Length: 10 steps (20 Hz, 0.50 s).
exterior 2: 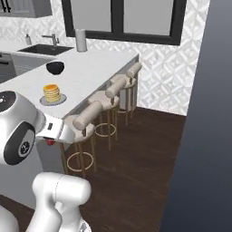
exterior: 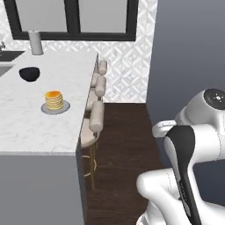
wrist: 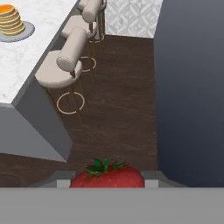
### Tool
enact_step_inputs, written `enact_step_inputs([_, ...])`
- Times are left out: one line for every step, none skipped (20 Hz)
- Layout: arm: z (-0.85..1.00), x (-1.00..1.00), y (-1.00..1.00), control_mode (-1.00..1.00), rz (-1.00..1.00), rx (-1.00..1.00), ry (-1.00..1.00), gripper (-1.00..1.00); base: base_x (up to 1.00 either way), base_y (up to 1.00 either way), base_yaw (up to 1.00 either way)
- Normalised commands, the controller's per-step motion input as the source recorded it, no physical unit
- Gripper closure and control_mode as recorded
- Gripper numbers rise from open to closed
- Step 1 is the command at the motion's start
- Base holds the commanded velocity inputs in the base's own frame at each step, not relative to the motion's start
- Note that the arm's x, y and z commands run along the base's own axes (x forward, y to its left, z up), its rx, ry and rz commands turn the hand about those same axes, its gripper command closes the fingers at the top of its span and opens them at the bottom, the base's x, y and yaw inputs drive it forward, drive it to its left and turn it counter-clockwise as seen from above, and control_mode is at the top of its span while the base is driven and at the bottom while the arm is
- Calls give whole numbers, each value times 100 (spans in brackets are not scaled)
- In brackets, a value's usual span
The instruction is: Take the strawberry from the fridge and place it on top of the pancake, located on the dining counter.
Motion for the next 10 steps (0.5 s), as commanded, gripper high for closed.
enact_step_inputs([0,0,0,100,0,0,0,100,72,-76,57])
enact_step_inputs([0,0,0,100,0,0,0,100,69,-78,55])
enact_step_inputs([0,0,0,100,0,0,0,100,75,-79,55])
enact_step_inputs([0,0,0,100,0,0,0,100,70,-81,56])
enact_step_inputs([0,0,0,100,0,0,0,100,64,-86,57])
enact_step_inputs([0,0,0,100,0,0,0,100,64,-100,57])
enact_step_inputs([0,0,0,100,0,0,0,100,52,-100,60])
enact_step_inputs([0,0,0,100,0,0,0,100,46,-98,63])
enact_step_inputs([0,0,0,100,0,0,0,100,33,-87,71])
enact_step_inputs([0,0,0,100,0,0,0,100,32,-81,73])
